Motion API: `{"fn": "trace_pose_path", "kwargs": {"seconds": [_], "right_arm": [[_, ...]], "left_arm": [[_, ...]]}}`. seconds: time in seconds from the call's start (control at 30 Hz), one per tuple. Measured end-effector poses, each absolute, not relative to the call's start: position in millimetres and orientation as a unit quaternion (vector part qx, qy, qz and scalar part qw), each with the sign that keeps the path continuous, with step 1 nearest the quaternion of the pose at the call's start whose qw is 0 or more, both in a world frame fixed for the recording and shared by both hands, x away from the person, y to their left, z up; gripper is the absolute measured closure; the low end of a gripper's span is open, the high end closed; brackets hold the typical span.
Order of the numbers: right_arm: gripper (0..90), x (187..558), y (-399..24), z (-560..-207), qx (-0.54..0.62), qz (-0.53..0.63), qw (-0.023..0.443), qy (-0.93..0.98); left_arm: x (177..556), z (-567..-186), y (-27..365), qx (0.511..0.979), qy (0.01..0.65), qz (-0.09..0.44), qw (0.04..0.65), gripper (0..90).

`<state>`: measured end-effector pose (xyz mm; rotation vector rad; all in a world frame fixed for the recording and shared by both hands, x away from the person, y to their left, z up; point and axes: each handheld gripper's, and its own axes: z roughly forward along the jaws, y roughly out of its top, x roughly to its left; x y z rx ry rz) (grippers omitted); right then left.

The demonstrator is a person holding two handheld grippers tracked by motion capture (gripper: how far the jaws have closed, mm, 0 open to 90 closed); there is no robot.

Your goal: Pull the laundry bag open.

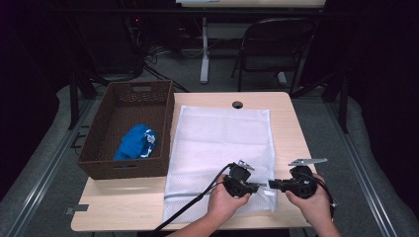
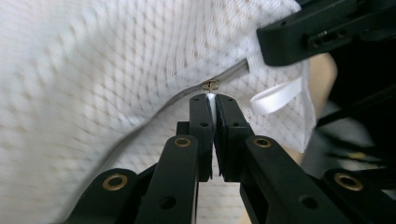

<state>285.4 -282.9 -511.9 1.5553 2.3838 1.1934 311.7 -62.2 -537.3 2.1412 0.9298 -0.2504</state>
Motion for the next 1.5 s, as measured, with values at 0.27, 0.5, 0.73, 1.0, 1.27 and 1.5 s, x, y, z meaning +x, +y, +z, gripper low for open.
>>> {"fn": "trace_pose_path", "kwargs": {"seconds": [0.27,0.5,0.73,1.0,1.27,1.5], "right_arm": [[87.3,285.5,-279.2,-512.4,0.500,0.385,0.027,0.776],[87.3,286.3,-280.3,-514.2,0.501,0.384,0.022,0.776],[87.3,286.6,-282.3,-514.3,0.504,0.384,0.020,0.773],[87.1,287.0,-284.8,-514.6,0.508,0.384,0.020,0.771],[87.1,287.3,-285.1,-515.1,0.510,0.381,0.022,0.771],[87.1,287.5,-285.6,-515.4,0.511,0.380,0.017,0.771]], "left_arm": [[311.1,-537.1,-60.5,0.847,0.362,-0.084,0.381,87.0],[311.2,-537.0,-59.7,0.852,0.364,-0.073,0.369,86.9],[312.4,-538.6,-56.1,0.852,0.366,-0.075,0.367,86.9],[313.8,-540.4,-50.0,0.852,0.374,-0.071,0.360,86.8],[314.4,-542.5,-44.9,0.852,0.377,-0.068,0.357,86.8],[314.5,-545.3,-39.9,0.850,0.382,-0.069,0.356,86.8]]}}
